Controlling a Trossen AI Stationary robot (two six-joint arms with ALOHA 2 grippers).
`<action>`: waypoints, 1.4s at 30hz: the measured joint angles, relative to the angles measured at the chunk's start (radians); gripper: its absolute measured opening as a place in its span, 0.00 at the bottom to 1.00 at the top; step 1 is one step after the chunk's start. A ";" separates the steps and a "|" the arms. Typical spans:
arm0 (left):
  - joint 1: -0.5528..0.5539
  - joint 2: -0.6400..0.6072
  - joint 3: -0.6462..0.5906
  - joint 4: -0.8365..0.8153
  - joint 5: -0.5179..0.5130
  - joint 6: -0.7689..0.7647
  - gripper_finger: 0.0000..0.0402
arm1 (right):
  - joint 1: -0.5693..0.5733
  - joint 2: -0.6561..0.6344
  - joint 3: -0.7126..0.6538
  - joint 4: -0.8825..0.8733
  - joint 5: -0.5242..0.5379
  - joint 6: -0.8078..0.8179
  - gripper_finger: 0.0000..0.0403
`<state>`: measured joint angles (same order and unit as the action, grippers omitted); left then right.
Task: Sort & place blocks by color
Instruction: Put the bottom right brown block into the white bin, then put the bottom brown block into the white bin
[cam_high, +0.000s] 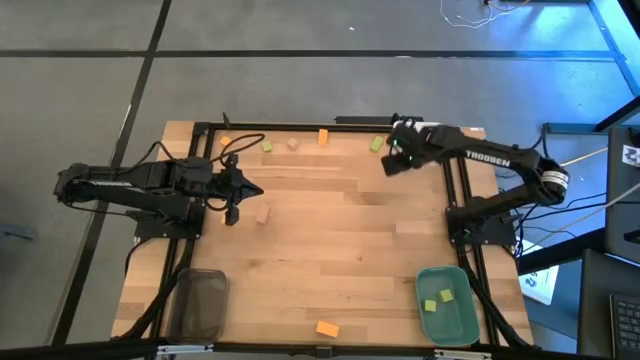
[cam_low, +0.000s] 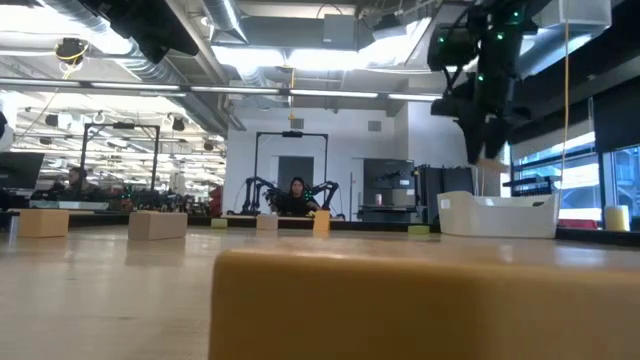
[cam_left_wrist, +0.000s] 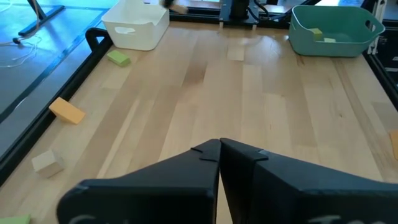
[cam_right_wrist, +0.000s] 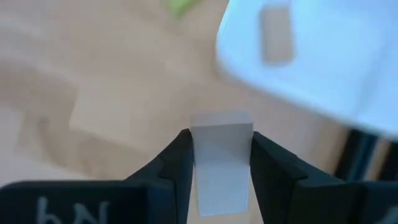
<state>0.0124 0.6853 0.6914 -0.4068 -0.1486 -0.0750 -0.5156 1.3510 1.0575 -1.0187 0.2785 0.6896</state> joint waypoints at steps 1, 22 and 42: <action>0.000 0.000 0.000 0.000 0.000 0.000 0.00 | -0.023 0.000 0.020 0.001 0.012 -0.033 0.31; 0.000 0.000 0.000 0.000 -0.064 -0.001 0.01 | -0.393 0.219 0.077 0.181 0.016 -0.385 0.31; 0.000 0.000 0.000 0.000 -0.113 -0.033 0.01 | -0.414 0.306 0.093 0.177 -0.073 -0.380 0.47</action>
<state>0.0124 0.6850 0.6914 -0.4073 -0.2620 -0.1083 -0.9298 1.6566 1.1507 -0.8418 0.2059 0.3099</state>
